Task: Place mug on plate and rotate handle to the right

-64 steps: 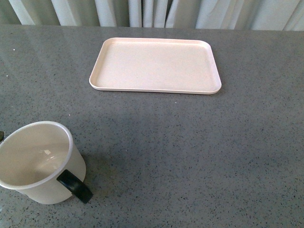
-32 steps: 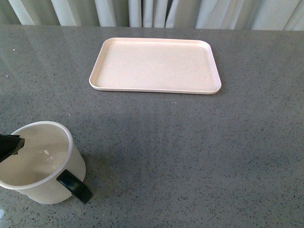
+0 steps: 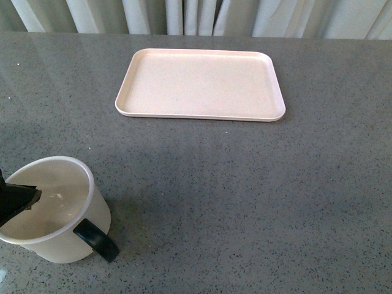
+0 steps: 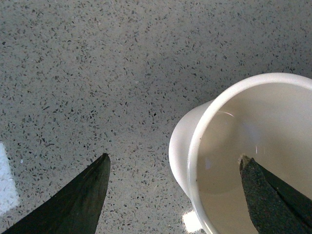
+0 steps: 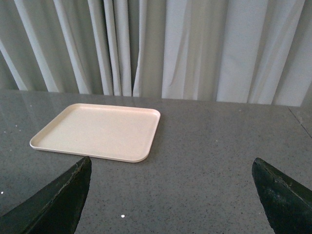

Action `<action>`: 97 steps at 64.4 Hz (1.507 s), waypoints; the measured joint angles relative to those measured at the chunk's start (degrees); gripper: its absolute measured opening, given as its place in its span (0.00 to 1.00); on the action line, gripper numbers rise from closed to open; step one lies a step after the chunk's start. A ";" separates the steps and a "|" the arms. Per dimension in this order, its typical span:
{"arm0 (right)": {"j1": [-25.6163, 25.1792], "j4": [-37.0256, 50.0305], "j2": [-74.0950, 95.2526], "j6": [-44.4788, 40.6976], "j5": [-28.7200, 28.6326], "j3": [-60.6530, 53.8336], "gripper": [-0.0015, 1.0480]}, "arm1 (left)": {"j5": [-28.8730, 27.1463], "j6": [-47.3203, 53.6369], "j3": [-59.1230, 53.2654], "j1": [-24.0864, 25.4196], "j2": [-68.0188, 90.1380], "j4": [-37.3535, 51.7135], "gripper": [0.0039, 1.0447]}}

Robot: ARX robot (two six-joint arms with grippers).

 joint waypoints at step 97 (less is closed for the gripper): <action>0.00 0.00 0.00 0.00 0.00 0.00 0.91 | -3.34 -0.17 64.30 -10.54 39.01 -22.43 0.02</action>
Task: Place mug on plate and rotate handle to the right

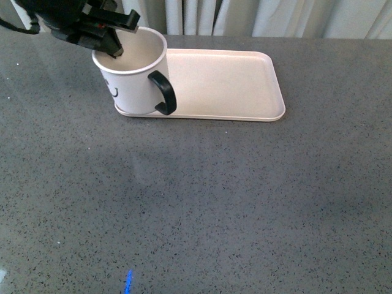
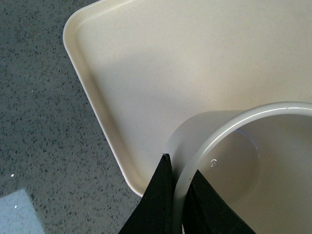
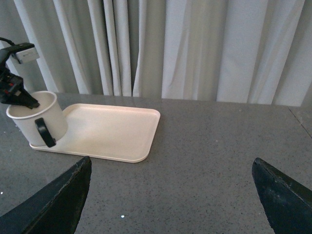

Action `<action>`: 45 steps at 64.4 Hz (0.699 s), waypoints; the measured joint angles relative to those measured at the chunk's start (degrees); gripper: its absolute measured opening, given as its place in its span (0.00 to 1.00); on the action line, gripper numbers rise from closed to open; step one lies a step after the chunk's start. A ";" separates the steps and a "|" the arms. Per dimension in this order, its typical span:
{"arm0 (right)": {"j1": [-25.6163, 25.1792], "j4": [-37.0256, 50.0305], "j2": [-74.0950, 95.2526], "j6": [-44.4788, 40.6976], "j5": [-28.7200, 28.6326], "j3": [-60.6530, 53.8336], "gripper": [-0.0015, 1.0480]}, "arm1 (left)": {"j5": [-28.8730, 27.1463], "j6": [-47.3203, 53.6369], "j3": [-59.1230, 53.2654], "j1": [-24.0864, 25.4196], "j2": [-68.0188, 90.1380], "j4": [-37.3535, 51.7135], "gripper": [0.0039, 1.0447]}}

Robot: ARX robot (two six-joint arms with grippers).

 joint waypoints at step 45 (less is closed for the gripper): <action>0.00 0.00 0.00 0.00 0.00 0.00 0.91 | 0.39 -1.46 23.08 -5.90 15.76 -9.31 0.02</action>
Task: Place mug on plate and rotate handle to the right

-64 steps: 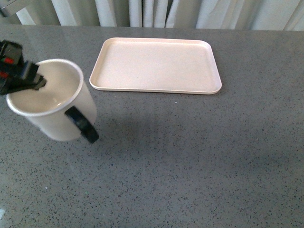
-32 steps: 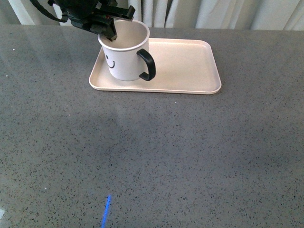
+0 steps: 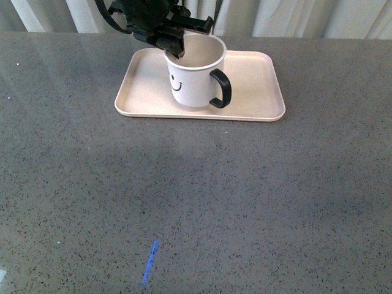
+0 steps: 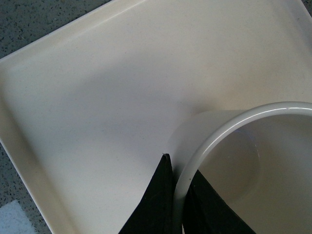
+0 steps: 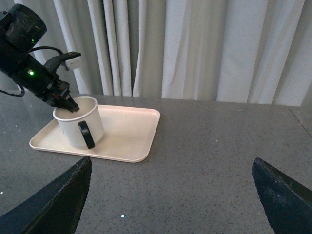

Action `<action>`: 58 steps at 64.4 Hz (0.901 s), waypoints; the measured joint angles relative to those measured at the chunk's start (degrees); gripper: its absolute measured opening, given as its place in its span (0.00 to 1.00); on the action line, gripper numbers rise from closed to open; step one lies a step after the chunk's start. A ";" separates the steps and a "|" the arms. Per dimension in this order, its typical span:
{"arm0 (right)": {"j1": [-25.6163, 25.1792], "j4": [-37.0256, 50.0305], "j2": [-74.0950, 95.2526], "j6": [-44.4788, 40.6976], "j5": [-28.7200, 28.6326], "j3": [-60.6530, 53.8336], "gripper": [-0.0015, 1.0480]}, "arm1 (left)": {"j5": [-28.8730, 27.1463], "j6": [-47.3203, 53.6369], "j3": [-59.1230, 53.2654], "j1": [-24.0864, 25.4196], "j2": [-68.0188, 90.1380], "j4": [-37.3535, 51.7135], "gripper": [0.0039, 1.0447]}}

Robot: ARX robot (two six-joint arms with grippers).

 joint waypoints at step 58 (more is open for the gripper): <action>0.00 0.00 0.00 0.00 0.00 0.00 0.91 | -0.13 0.13 7.96 -0.98 6.23 -3.39 0.02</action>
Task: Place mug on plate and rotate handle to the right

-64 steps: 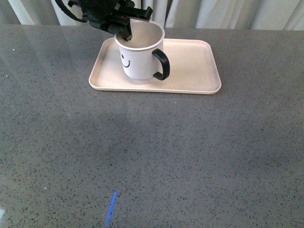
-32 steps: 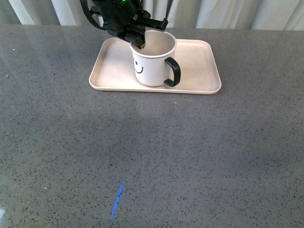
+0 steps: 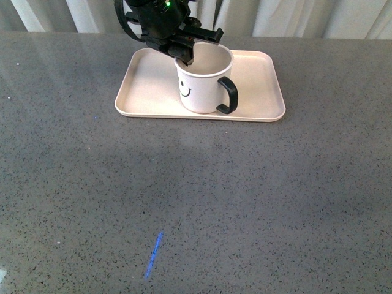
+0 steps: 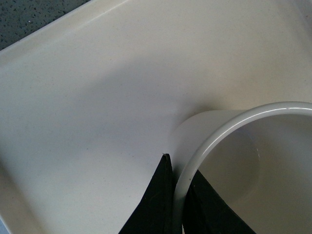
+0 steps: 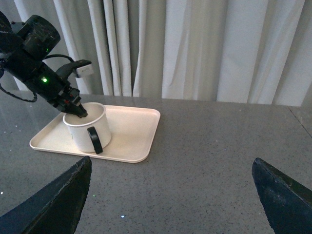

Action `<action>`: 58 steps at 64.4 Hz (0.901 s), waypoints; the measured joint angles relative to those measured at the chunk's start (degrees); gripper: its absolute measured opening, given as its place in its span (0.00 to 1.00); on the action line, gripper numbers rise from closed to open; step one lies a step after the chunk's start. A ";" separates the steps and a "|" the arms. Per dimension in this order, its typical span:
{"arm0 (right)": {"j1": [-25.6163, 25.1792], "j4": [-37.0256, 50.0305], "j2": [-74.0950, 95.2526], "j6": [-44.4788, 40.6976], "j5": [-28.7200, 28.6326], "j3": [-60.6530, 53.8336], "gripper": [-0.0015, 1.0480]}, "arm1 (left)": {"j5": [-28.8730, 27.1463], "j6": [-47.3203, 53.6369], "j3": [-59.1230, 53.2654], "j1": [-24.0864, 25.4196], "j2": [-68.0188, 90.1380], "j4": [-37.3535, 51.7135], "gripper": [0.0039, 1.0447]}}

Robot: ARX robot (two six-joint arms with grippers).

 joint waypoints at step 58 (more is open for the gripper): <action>0.00 0.00 0.00 0.00 0.02 0.00 0.91 | 1.92 1.42 -3.74 -0.33 -3.15 4.15 0.92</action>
